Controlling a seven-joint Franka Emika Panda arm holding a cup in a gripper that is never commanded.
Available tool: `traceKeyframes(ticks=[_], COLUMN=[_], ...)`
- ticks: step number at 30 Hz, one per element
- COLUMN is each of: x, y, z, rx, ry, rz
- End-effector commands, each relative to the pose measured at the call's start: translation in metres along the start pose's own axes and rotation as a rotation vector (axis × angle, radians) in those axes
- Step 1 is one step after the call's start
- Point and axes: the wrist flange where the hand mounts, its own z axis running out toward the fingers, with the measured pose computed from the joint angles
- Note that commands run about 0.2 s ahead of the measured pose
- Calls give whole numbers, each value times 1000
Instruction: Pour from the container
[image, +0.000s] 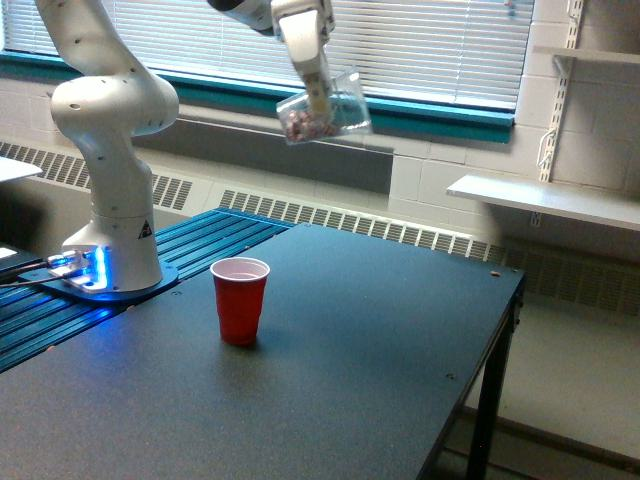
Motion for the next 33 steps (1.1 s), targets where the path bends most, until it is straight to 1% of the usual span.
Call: traceKeyframes(ticks=[1, 4, 7, 10, 12, 17, 19, 22, 27, 31, 33], x=[-22, -34, -45, -54, -60, -73, -78, -87, -103, -116, -116], y=[17, 24, 31, 38, 43, 55, 57, 62, 67, 73, 76], z=[16, 25, 32, 37, 41, 47, 50, 54, 62, 68, 67], rx=[-32, -52, -75, -72, -79, -64, -74, -68, -78, -95, -106], ry=[-40, -51, -51, -60, -61, -101, -107, -124, -144, -161, -163], rz=[-107, -145, -192, -203, -222, -214, -234, -243, -281, -311, -322])
